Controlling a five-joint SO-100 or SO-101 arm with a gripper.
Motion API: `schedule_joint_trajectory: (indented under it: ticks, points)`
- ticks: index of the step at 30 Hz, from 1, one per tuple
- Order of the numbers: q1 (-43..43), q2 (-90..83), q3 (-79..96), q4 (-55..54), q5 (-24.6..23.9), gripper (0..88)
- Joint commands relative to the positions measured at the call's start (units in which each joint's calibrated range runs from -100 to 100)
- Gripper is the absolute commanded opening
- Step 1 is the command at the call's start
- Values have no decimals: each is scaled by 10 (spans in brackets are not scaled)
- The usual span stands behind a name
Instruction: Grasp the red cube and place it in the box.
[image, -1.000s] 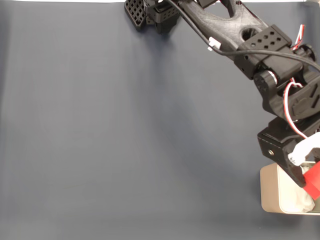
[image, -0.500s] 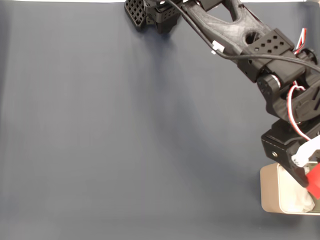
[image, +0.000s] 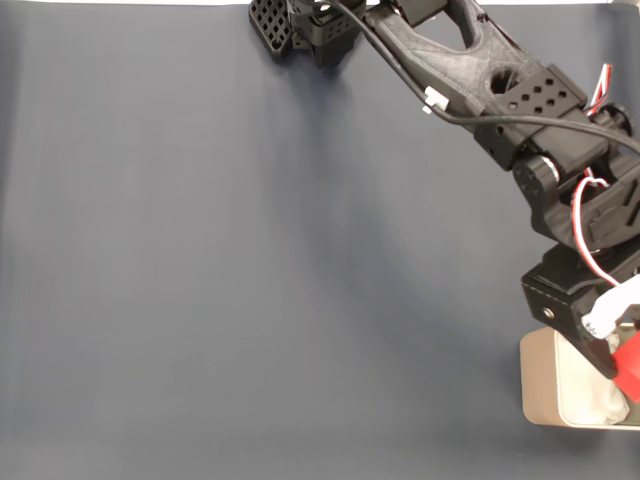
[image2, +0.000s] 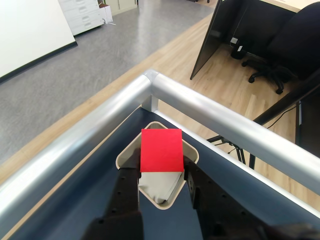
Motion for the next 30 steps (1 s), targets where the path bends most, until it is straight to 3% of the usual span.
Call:
schedule_joint_trajectory:
  ticks: [1,11,30]
  points:
    - [-3,-15,-34,-25,-10,283]
    - [-5,-18,-34,-38,-12,392]
    - [-3,-32,-11,-50,-12,404]
